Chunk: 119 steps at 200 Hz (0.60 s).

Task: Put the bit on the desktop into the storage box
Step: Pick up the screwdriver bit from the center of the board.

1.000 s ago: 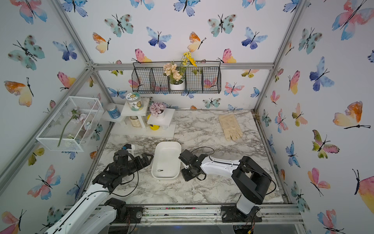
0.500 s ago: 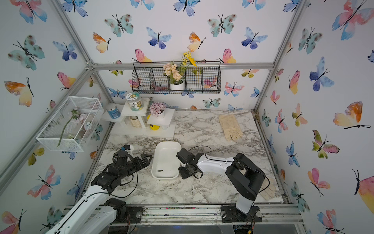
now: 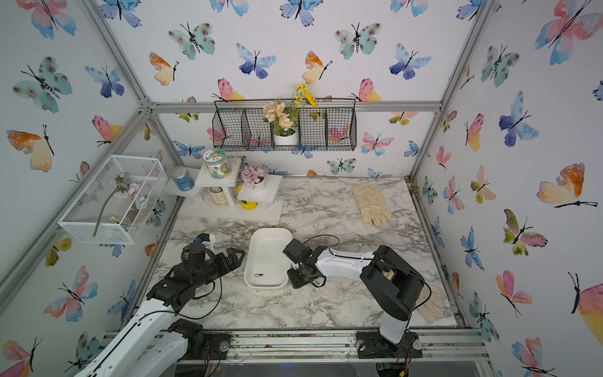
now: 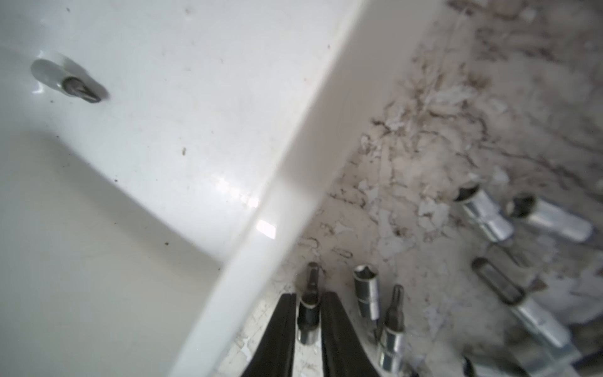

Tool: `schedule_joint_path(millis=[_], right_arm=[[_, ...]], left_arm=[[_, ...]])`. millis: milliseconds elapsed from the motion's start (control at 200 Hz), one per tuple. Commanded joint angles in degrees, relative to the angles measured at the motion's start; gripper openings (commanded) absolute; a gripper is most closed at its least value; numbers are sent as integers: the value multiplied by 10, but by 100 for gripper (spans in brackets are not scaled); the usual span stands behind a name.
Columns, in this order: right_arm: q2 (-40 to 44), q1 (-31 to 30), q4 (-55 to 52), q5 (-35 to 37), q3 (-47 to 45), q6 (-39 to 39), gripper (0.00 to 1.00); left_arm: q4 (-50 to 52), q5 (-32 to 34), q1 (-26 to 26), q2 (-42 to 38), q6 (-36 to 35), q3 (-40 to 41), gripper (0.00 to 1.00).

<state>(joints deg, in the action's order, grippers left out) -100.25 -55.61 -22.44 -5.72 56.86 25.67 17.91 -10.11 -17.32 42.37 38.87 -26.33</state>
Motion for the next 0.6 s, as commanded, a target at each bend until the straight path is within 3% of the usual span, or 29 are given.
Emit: schedule_joint_path(millis=[0,591], right_arm=[[-7,-5,-29,19,12,3,19],[39,-5,-68,60,30,3,14]], left_arm=[[10,13,2,-7,-1,8,99],[10,15,3,-3,-1,8,99]])
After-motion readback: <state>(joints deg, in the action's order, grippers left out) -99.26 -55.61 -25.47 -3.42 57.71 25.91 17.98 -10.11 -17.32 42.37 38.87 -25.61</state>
